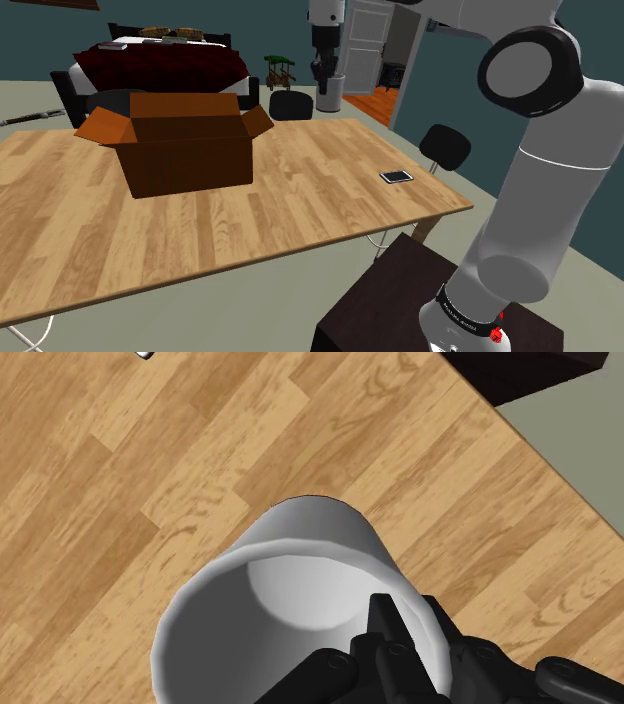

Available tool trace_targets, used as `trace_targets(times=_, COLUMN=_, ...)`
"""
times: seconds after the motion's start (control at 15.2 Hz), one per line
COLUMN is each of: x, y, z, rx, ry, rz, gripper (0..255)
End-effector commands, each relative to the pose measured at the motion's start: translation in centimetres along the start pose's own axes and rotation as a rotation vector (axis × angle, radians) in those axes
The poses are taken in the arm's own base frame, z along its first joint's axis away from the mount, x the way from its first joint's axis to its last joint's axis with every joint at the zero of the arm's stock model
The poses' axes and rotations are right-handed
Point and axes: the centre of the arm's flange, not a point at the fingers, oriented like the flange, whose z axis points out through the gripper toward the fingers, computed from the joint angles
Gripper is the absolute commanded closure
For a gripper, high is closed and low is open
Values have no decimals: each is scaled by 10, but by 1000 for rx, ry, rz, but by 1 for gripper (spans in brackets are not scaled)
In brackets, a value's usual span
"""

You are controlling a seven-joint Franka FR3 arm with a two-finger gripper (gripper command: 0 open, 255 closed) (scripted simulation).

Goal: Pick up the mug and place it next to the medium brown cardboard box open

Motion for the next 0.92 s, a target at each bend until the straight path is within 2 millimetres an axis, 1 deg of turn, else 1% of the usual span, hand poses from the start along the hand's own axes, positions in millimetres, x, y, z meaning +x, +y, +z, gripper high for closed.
trace_targets(times=0.0, x=19, y=-20, z=-3, rx=0, ry=1, rz=1, gripper=255)
trace_targets(times=0.66, x=96, y=-125, z=-18, rx=0, ry=1, rz=1, gripper=255)
trace_targets(times=0.86, x=97, y=-126, z=-2, rx=0, ry=1, rz=1, gripper=255)
